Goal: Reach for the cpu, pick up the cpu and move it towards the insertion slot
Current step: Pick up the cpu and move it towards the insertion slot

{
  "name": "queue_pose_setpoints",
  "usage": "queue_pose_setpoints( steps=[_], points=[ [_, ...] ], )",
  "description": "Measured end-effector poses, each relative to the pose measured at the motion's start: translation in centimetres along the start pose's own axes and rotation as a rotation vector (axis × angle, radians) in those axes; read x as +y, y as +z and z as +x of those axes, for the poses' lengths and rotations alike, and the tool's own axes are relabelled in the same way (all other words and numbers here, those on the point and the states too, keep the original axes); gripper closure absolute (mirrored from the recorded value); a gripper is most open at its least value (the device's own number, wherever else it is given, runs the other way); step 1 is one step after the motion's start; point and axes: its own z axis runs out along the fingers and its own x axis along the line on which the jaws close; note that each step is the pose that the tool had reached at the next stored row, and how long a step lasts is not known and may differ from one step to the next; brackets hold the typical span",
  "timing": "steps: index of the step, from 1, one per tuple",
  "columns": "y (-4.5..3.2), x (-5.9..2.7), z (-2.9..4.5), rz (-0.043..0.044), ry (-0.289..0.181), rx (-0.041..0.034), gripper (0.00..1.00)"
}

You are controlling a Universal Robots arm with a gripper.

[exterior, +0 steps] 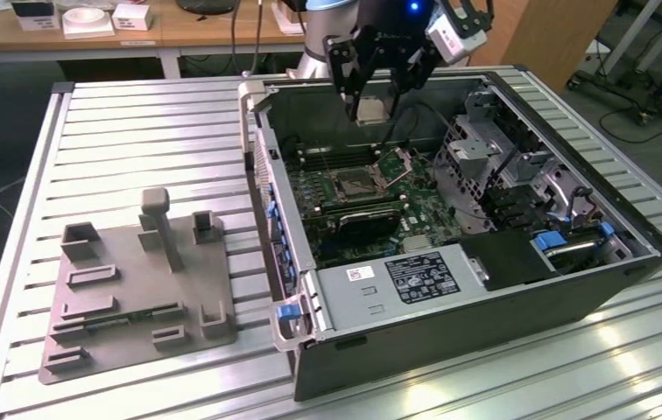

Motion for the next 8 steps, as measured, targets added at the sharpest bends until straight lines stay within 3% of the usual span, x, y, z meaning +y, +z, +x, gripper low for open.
queue_pose_setpoints(
  steps=[8],
  points=[
    [1.07, 2.69, -1.04, 0.0001, 0.0, 0.0021, 0.46]
  ],
)
